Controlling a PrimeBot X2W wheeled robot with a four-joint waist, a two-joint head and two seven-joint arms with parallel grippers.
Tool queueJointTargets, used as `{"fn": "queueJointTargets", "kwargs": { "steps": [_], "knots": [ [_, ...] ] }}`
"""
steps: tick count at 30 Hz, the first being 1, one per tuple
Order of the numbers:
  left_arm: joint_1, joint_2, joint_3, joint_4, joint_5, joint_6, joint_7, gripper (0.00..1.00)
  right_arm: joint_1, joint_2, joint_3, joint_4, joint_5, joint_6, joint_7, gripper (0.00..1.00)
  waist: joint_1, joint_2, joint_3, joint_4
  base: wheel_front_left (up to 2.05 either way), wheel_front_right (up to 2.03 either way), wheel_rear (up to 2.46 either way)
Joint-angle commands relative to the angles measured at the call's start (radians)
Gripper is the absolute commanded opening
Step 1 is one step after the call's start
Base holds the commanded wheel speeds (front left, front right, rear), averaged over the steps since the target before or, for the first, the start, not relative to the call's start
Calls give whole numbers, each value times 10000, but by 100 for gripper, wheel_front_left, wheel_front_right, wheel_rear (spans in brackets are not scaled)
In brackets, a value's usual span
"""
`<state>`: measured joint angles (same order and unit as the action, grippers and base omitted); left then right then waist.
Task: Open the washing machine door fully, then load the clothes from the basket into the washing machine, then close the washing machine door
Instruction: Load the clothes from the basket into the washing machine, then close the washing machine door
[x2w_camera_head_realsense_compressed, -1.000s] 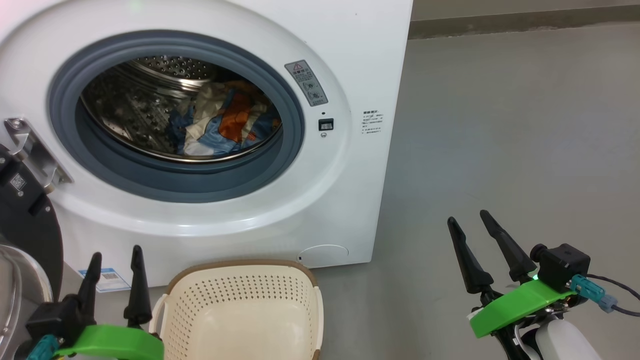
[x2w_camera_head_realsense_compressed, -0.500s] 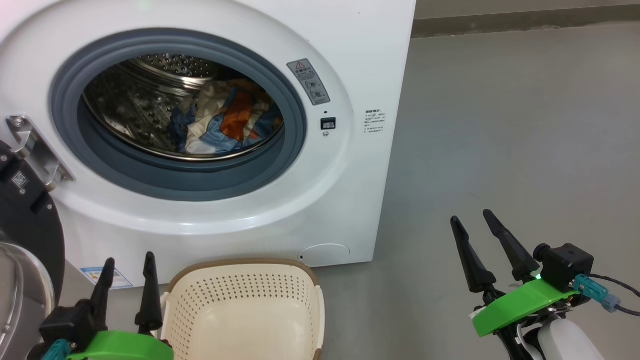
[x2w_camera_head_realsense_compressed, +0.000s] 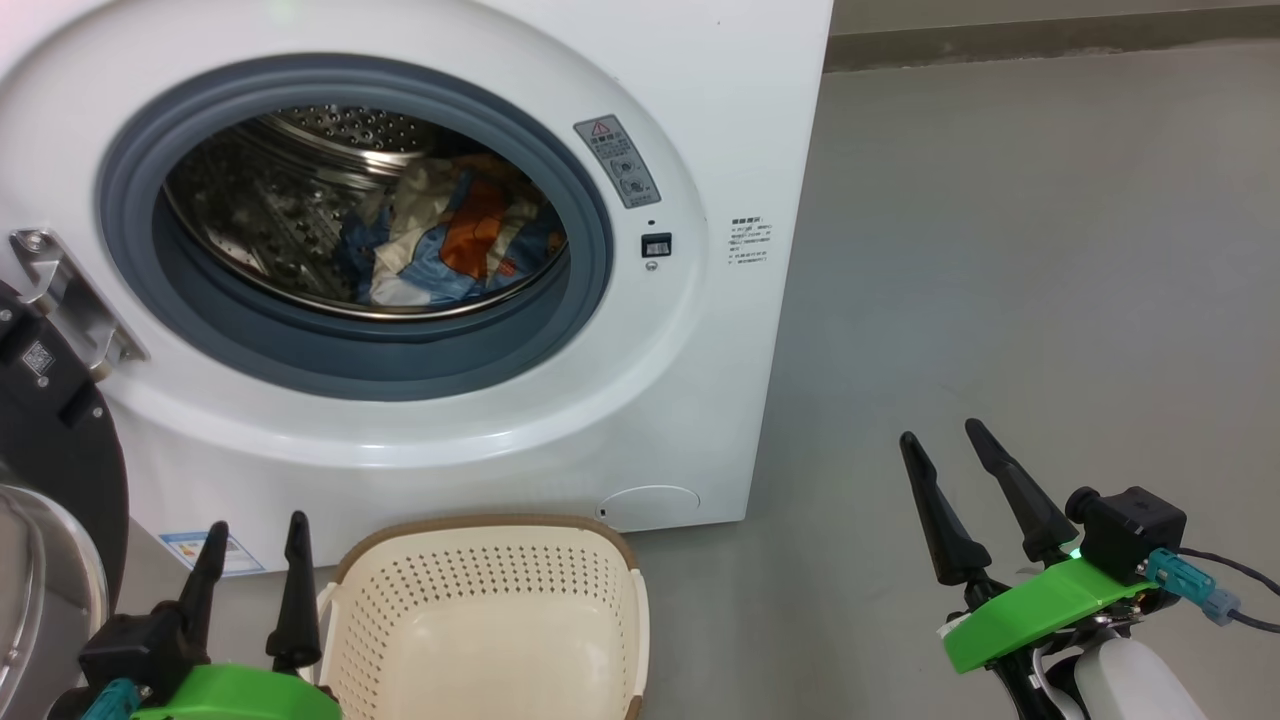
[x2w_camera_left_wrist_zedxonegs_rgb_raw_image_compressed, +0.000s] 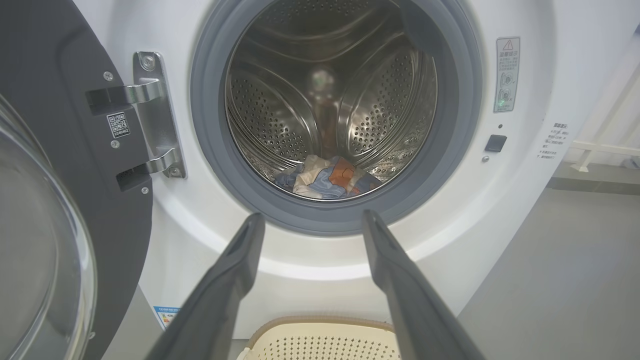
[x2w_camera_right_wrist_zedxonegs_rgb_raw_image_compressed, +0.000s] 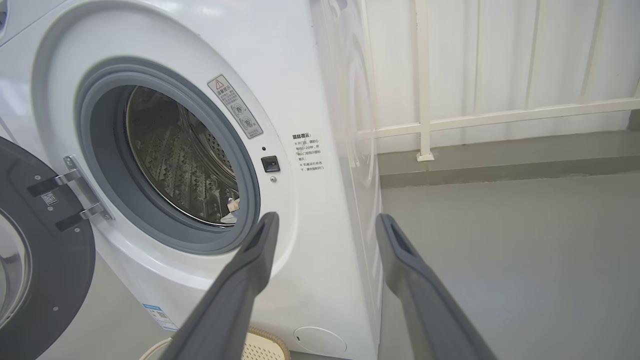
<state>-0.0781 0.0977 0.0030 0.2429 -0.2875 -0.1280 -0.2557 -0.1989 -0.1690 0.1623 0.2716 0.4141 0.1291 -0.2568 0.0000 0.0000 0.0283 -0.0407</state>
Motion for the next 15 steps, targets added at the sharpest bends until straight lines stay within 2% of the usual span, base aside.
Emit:
{"fn": "queueJointTargets", "kwargs": {
  "steps": [1, 15],
  "knots": [
    [-126, 228, 341, -246, -7, -21, -61, 100, -33, -25, 195, -255, -139, 16, -49, 100, 0, 0, -8, -4, 0, 0, 0],
    [-92, 147, 444, -303, 63, -24, -61, 100, -48, -52, 223, -235, -176, 16, -49, 100, 0, 0, -11, -23, 0, 0, 0]
  ]
}}
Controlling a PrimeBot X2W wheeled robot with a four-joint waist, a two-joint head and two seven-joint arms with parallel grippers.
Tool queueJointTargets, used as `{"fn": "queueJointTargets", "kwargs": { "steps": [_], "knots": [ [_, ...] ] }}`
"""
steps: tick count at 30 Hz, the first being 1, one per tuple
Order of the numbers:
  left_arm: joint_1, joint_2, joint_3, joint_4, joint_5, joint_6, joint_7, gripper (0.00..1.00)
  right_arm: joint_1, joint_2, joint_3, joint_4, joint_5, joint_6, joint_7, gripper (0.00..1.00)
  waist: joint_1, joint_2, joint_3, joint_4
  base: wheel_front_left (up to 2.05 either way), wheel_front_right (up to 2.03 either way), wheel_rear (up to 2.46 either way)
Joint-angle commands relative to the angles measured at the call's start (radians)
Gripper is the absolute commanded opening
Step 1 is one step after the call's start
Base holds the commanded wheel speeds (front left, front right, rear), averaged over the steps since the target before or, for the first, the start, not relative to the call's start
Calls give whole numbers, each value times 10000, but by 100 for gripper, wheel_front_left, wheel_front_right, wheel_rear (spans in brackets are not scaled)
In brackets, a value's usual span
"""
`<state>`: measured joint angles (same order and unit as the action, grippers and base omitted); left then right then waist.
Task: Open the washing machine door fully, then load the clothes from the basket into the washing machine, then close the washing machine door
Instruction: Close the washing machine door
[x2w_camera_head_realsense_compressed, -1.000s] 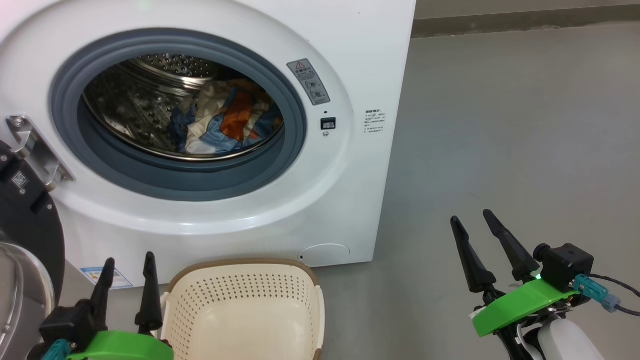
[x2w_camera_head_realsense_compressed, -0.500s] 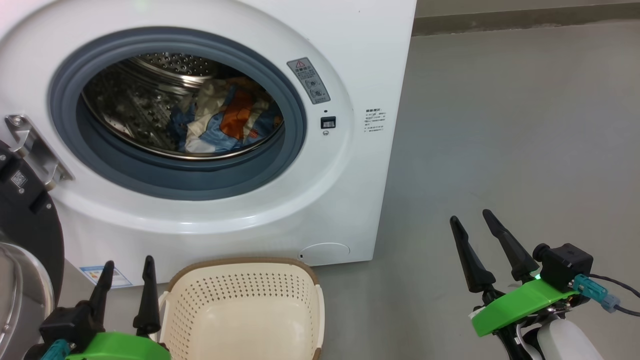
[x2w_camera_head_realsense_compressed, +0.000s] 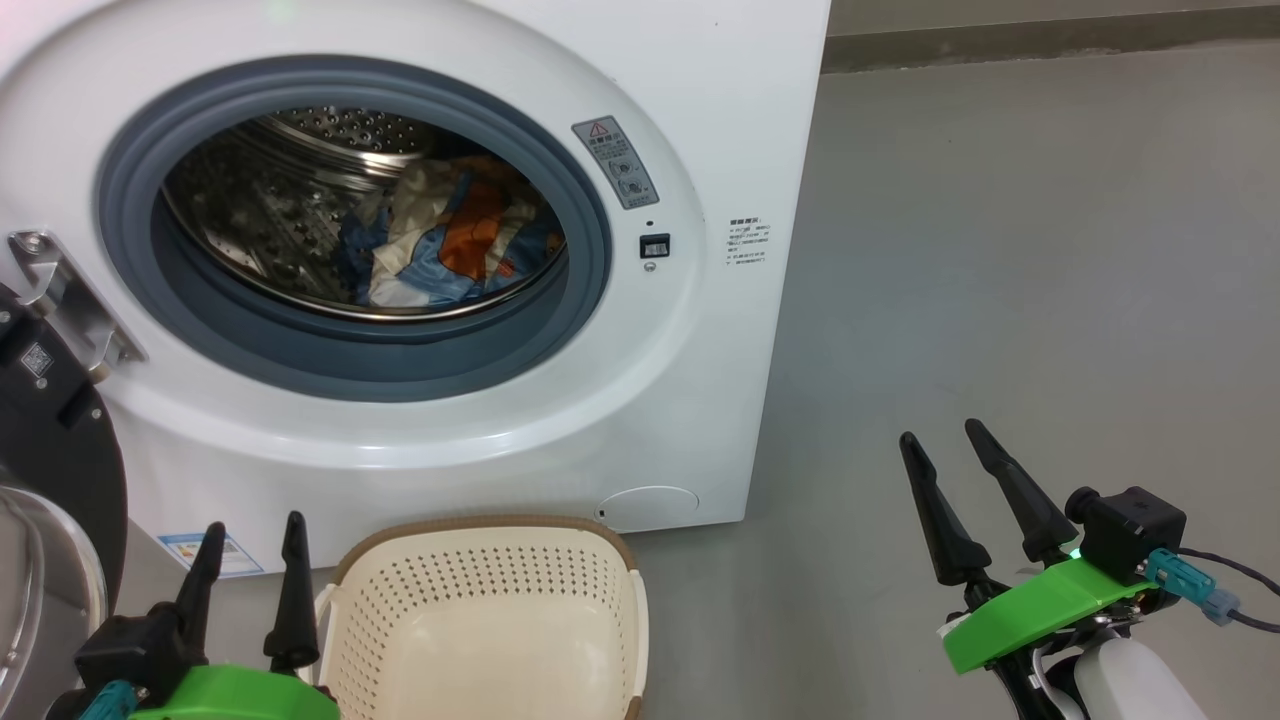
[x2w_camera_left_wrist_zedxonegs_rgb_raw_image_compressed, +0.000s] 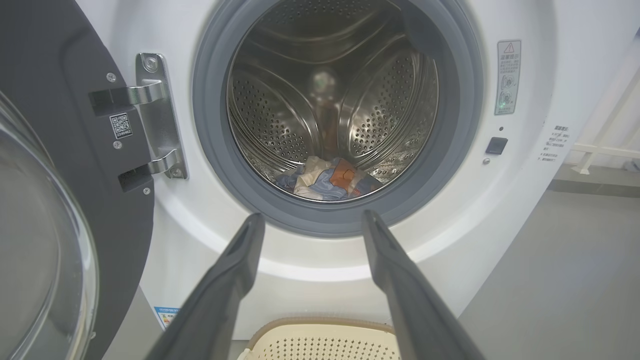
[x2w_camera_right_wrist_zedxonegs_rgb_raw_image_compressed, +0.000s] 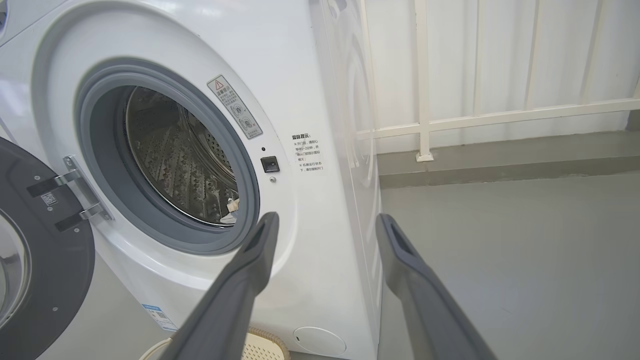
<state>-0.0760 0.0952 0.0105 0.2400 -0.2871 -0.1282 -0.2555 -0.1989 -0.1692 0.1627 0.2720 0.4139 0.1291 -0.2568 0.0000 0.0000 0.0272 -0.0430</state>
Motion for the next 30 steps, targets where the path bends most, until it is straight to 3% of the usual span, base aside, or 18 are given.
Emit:
{"fn": "queueJointTargets", "kwargs": {
  "steps": [1, 17, 30],
  "knots": [
    [-111, 163, 374, -273, 55, -22, -63, 100, -46, -51, 221, -237, -173, 16, -49, 100, 0, 0, -2, 2, 0, 0, 0],
    [-99, 133, 428, -398, 13, -24, -63, 100, -83, -47, 228, -176, -142, 16, -49, 100, 0, 0, -27, -11, -16, 13, 3],
    [-71, 160, 394, -455, -5, -24, -63, 100, -83, -29, 212, -159, -138, 16, -49, 100, 0, 0, -44, -18, -169, 151, 18]
  ]
}}
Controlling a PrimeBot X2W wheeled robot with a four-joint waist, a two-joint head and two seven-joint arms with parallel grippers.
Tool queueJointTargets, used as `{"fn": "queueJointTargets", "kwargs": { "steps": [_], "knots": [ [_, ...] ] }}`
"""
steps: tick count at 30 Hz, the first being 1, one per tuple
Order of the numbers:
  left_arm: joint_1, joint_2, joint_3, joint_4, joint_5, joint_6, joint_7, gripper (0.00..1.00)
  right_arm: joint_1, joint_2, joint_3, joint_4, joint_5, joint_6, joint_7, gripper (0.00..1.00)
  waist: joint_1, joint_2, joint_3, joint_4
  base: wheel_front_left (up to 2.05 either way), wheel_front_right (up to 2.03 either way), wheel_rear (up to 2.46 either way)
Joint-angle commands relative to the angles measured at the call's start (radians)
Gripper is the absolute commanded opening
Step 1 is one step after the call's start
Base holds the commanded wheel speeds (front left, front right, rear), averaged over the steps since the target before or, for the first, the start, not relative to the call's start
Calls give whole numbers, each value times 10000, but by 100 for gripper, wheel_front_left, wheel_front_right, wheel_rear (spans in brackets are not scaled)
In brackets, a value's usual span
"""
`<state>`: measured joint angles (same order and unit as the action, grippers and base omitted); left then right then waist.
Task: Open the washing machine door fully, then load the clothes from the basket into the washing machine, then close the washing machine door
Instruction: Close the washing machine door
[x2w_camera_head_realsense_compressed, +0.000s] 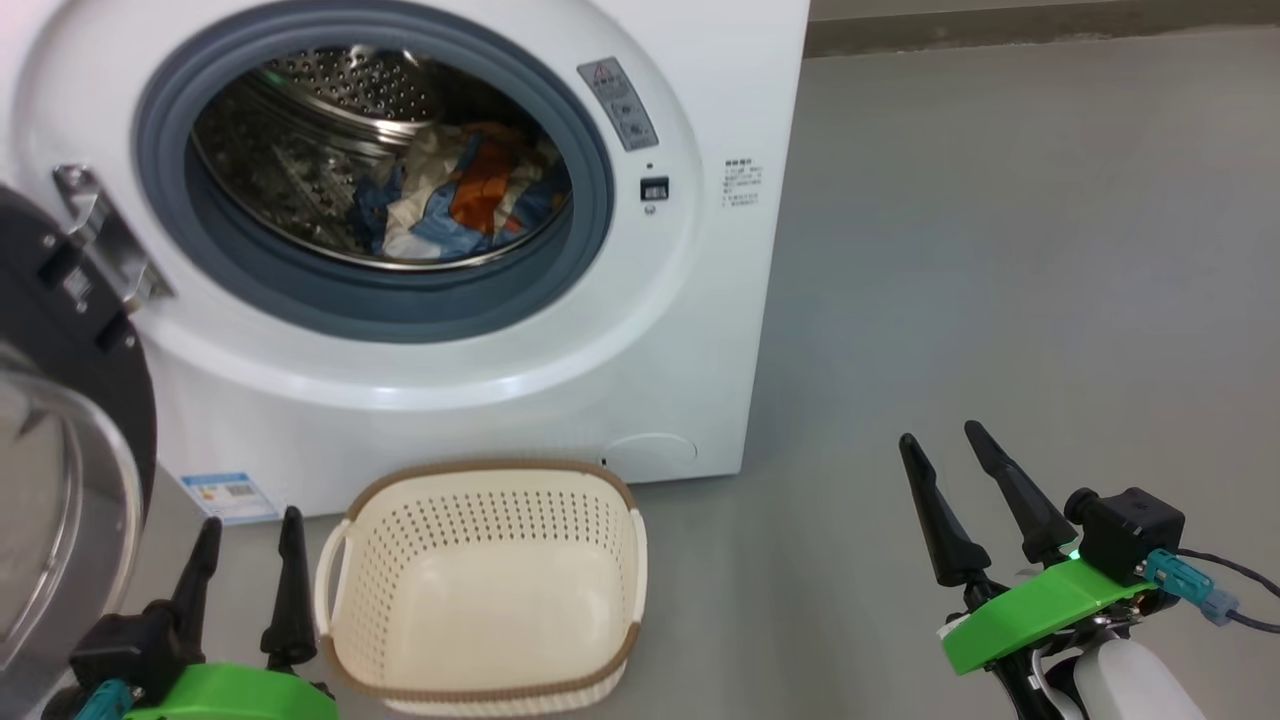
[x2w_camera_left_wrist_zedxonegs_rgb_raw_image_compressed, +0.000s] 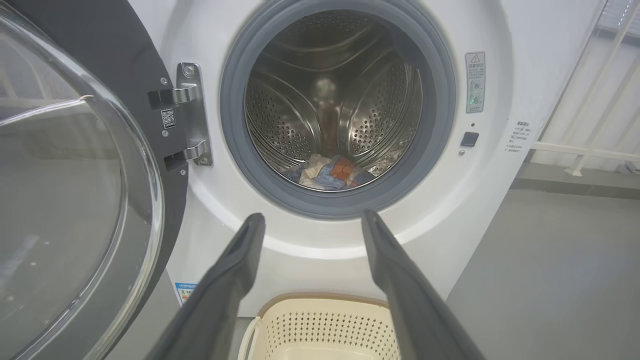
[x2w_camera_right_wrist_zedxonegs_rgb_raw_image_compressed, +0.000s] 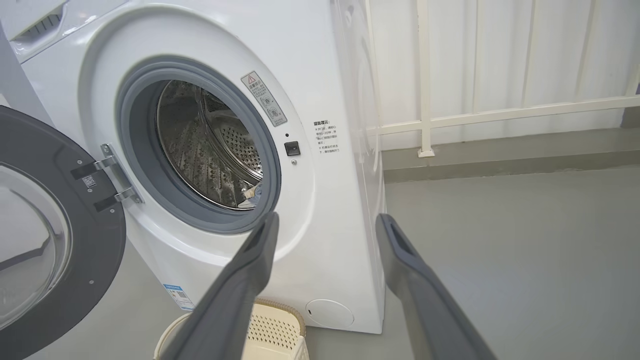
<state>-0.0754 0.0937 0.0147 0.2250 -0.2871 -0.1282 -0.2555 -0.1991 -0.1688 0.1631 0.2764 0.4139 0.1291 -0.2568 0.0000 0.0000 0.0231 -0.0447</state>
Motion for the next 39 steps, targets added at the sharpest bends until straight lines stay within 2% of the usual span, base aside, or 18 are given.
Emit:
{"fn": "queueJointTargets", "kwargs": {
  "steps": [1, 10, 39],
  "knots": [
    [-69, 173, 353, -315, -5, -24, -63, 100, -74, -34, 203, -203, -140, 16, -49, 100, 0, 0, -10, -2, -154, 154, 0],
    [-45, 200, 298, -329, 21, -24, -63, 100, -34, -50, 203, -228, -130, 16, -49, 100, 0, 0, -32, 13, -85, 85, 0],
    [-84, 175, 328, -259, 122, -25, -63, 100, -52, -46, 210, -183, -143, 16, -49, 100, 0, 0, -11, 56, -1, 1, 0]
  ]
}}
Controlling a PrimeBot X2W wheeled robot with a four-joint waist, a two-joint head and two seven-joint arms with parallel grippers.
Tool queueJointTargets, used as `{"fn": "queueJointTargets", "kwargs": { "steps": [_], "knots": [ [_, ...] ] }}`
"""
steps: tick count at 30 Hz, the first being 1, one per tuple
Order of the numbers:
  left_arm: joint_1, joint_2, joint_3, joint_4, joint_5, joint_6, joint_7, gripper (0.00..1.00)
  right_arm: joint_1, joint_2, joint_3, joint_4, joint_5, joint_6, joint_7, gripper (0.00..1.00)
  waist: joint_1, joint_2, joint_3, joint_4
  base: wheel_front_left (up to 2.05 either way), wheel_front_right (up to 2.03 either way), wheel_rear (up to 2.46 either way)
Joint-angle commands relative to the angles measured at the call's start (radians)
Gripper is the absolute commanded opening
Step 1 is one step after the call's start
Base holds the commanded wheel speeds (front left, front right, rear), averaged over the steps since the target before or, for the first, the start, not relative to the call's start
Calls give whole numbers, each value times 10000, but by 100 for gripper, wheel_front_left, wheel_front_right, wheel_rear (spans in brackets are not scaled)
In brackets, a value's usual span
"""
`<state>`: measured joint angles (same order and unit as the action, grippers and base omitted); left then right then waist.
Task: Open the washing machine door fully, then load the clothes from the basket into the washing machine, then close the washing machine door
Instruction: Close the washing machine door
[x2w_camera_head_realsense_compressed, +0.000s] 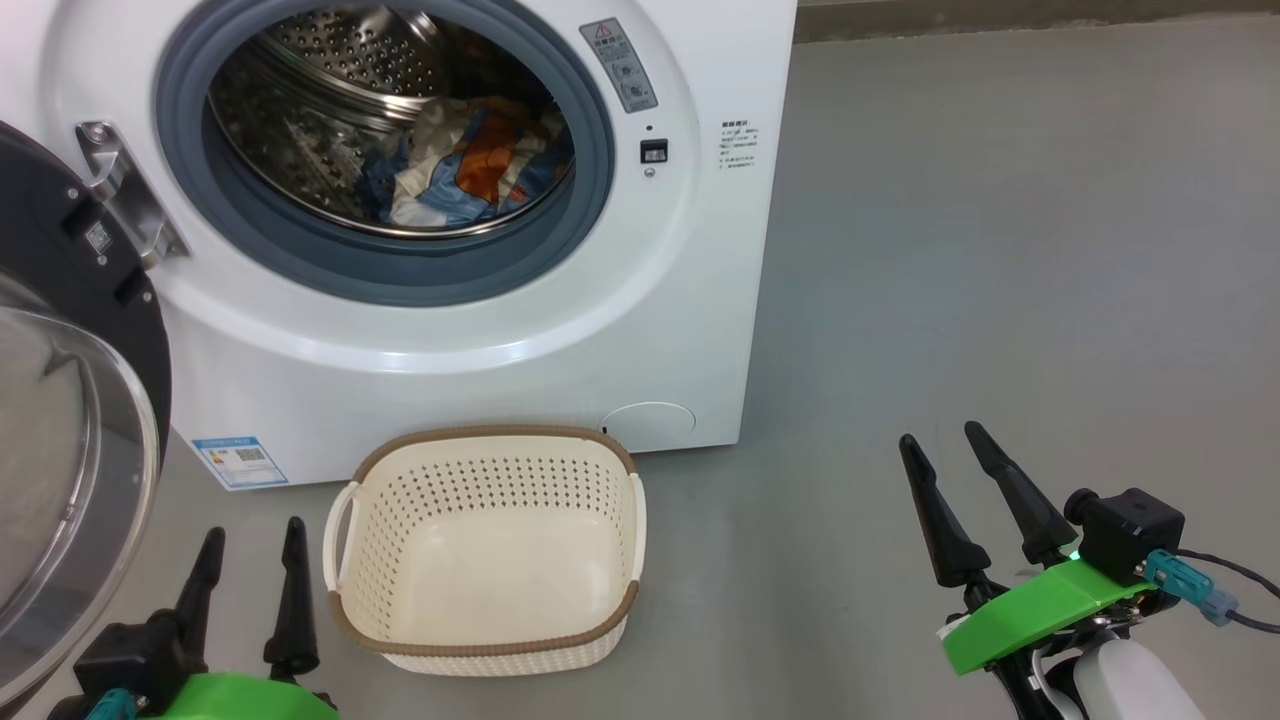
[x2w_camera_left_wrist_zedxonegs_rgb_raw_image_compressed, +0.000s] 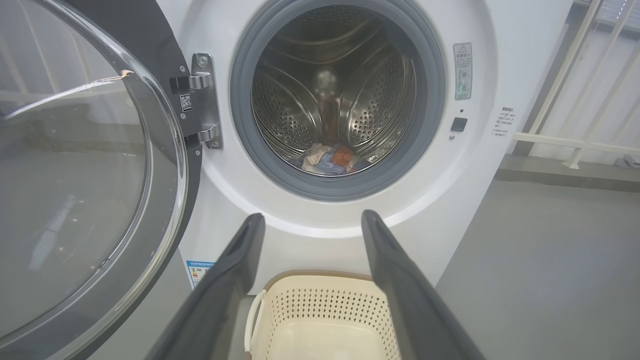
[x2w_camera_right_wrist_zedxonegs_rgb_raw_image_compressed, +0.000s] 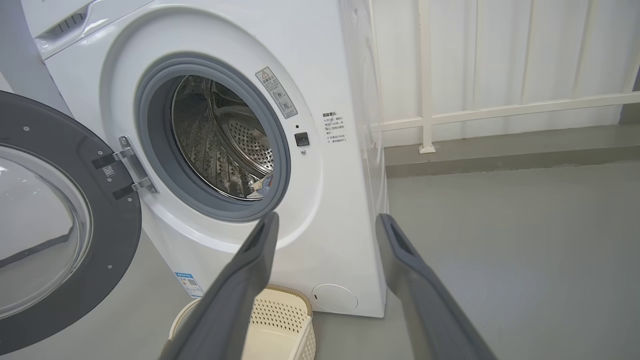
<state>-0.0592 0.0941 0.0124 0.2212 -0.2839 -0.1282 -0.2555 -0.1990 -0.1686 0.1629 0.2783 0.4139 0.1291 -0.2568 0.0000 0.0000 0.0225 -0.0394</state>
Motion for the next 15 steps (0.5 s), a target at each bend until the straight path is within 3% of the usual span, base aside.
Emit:
{"fn": "queueJointTargets", "kwargs": {
  "steps": [1, 15],
  "knots": [
    [-246, 171, 351, -221, 89, -25, -63, 100, -53, -48, 212, -202, -143, 16, -49, 100, 0, 0, -5, 3, 0, 0, 0],
    [-237, 162, 344, -114, 152, -25, -63, 100, -15, -108, 289, -166, -111, 16, -49, 100, 0, 0, -131, 79, 0, 0, 0]
  ]
}}
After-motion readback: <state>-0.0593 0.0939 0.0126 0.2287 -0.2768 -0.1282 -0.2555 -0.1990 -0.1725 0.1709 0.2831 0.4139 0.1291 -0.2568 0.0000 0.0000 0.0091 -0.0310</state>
